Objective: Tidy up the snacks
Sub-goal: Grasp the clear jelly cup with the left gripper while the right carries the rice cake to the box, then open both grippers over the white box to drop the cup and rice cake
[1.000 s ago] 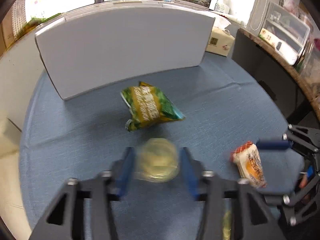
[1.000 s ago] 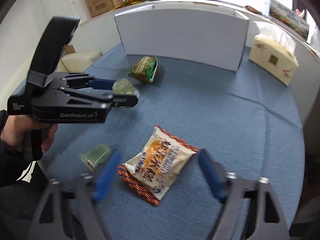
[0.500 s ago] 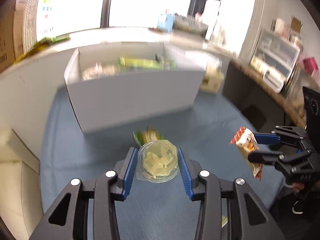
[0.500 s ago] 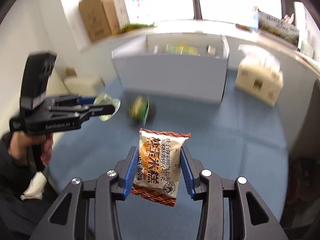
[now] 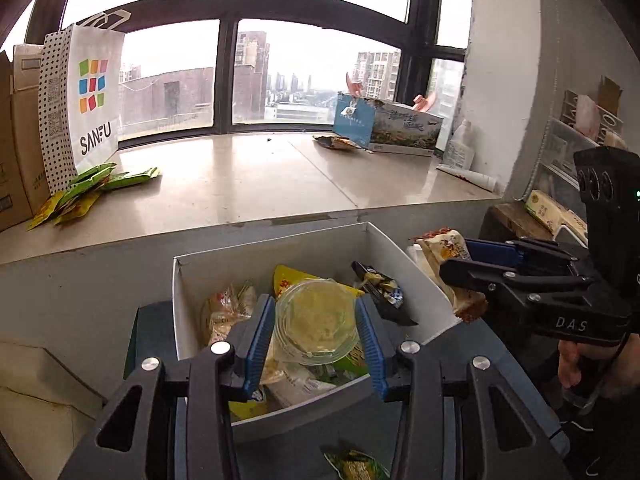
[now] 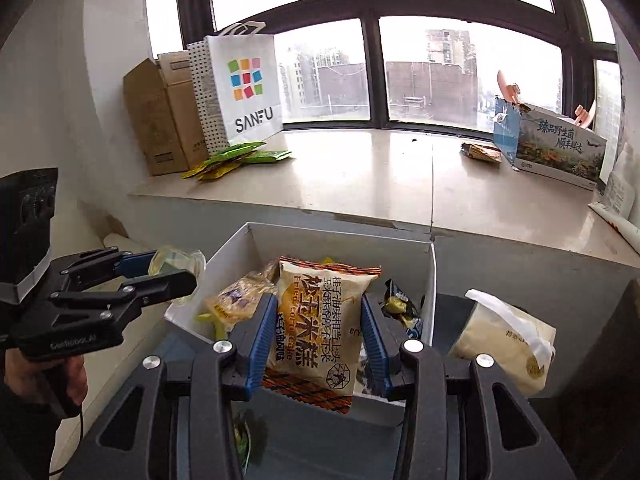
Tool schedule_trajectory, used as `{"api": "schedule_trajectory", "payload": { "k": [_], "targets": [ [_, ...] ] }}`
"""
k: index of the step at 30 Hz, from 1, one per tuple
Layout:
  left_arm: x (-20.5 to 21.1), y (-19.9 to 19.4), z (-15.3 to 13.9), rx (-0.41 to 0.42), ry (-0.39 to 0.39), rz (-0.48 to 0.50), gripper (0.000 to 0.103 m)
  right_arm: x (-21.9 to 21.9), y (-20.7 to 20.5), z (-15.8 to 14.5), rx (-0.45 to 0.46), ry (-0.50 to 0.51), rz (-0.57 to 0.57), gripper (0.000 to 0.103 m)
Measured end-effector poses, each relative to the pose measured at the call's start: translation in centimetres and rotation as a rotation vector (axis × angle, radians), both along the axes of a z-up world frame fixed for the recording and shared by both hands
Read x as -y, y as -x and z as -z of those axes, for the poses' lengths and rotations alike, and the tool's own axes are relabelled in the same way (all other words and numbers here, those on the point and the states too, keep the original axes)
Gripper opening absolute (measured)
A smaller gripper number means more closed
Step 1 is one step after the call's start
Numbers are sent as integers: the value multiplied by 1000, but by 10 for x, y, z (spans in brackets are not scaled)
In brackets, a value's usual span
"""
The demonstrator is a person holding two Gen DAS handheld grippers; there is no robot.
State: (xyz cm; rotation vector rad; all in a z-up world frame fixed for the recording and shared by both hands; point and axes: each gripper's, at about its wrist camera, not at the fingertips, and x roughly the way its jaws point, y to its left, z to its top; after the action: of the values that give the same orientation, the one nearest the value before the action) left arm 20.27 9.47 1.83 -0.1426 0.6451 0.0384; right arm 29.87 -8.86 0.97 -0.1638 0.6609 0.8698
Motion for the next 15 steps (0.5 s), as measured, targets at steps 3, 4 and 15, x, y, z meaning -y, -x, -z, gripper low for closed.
{"api": "schedule_trajectory", "payload": {
  "k": [3,4,15],
  "targets": [
    [-11,-28,11,-73,1,-39,103,-5,-27,9,-81,1,56,100],
    [-14,-31,14,-87,-7,-53,103,1,-32,10,-88,-14,86,103],
    [-4,43,17,-37,19,8,103,53,33,20,-64,-76,-29,103]
  ]
}}
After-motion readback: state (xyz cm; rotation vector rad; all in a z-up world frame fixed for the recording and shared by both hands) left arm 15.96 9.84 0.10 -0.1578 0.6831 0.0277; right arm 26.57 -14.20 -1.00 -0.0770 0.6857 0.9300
